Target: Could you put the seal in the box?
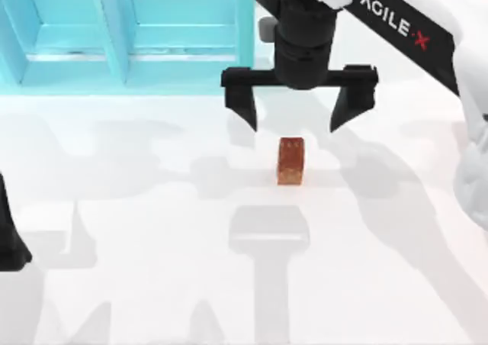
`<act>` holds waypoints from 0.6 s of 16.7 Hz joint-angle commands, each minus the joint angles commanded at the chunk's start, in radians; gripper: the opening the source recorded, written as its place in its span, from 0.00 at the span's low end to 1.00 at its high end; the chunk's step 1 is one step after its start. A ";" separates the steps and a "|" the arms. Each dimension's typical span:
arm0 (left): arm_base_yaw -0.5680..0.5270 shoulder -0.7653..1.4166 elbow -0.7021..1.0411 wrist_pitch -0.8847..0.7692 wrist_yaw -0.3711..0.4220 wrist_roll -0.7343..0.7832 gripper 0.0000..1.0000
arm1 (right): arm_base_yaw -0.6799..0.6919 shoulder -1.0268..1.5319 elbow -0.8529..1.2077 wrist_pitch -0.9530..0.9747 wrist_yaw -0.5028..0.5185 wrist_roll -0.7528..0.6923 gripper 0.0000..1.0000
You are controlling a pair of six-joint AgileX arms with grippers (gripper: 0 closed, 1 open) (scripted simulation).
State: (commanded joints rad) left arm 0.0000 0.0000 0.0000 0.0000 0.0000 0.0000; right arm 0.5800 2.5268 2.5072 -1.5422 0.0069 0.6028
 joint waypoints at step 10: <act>0.000 0.000 0.000 0.000 0.000 0.000 1.00 | 0.005 -0.033 -0.407 0.365 0.000 0.005 1.00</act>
State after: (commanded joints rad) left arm 0.0000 0.0000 0.0000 0.0000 0.0000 0.0000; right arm 0.5848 2.4935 2.0999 -1.1770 0.0064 0.6075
